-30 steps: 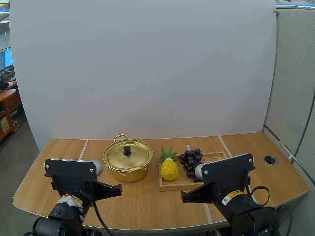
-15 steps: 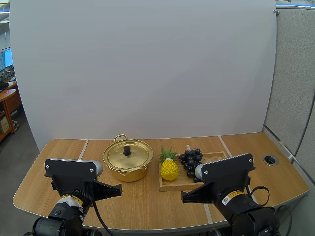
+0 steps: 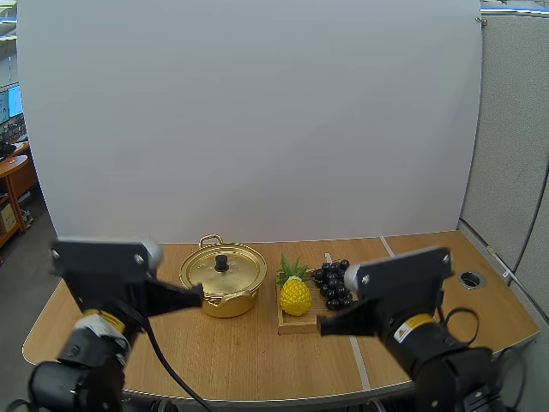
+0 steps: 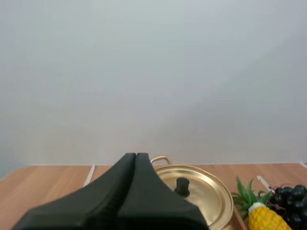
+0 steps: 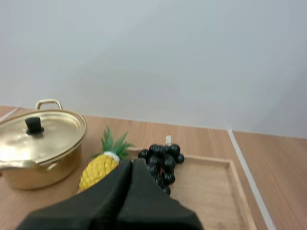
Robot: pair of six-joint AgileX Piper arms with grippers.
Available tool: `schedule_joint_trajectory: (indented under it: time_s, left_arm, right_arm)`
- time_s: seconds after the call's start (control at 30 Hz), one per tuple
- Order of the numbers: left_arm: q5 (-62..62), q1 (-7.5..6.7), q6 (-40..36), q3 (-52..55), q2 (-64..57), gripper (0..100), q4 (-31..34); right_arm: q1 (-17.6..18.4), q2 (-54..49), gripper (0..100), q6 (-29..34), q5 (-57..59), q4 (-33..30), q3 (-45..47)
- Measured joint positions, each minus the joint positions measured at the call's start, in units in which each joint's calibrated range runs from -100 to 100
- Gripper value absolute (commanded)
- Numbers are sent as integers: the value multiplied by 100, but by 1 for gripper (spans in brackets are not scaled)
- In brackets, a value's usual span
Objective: Open the pot, put the grape inside, and close it
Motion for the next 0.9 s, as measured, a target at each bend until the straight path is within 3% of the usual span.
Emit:
schedule_joint_trajectory:
  time_s: [0.23, 0.4, 0.7, 0.9]
  left_arm:
    - [-1, 0, 0, -1217, -23, 0, 21]
    - [931, 0, 0, -2256, -23, 0, 53]
    - [2485, 0, 185, -3019, 27, 0, 65]
    - [2867, 0, 291, -3353, 942, 0, 65]
  right_arm:
    - [0, -12, 0, 0, 512, 0, -1438]
    - [0, -23, 0, 0, 2069, 15, -2707]
    - [0, 5, 0, 17, 3941, 15, -3660]
    - [0, 652, 0, 432, 4360, -87, -4084]
